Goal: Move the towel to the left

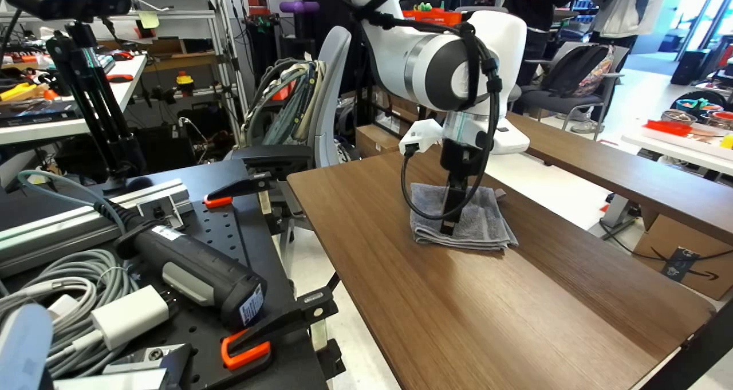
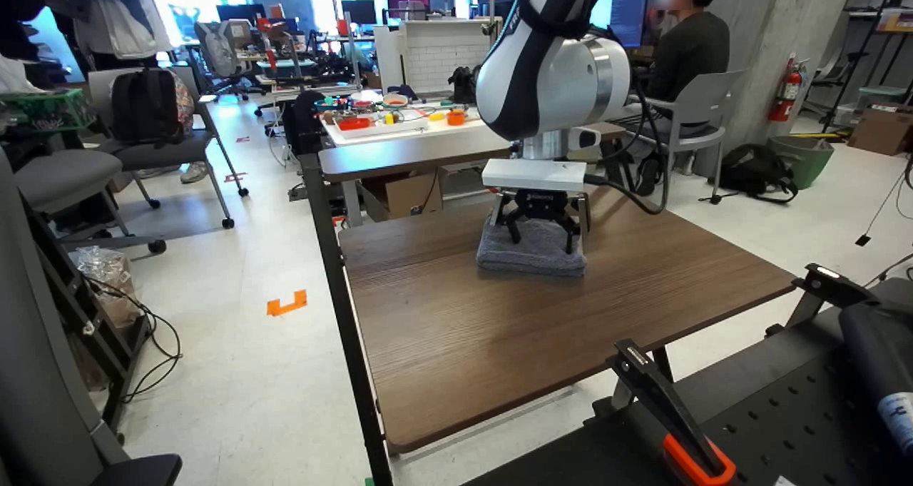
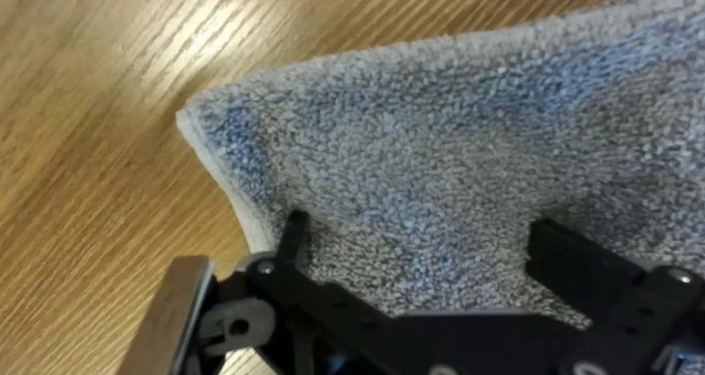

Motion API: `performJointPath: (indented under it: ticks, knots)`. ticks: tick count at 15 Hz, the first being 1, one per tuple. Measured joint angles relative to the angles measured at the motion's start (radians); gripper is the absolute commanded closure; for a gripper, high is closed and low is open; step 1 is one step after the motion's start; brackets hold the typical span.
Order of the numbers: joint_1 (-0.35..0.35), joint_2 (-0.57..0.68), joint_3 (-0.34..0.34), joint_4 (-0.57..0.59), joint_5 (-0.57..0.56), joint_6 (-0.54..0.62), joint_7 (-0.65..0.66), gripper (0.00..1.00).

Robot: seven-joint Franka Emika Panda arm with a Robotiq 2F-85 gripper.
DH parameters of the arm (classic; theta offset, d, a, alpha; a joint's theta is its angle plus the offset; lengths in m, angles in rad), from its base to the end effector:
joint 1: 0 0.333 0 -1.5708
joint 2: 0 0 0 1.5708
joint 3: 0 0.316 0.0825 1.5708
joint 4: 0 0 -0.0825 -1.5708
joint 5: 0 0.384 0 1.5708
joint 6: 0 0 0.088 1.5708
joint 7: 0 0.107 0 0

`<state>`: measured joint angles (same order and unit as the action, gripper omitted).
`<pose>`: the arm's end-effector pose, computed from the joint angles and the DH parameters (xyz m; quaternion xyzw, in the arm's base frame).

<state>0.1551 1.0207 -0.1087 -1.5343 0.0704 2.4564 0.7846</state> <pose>0.6710 0.0388 0.0416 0.9296 -0.3646 -0.0313 0.0428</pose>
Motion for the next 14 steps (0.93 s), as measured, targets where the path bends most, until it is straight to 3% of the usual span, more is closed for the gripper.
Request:
performJointPath:
  ticks: [14]
  knots:
    - [0.181, 0.023, 0.002, -0.006, -0.004, 0.001, 0.03, 0.0]
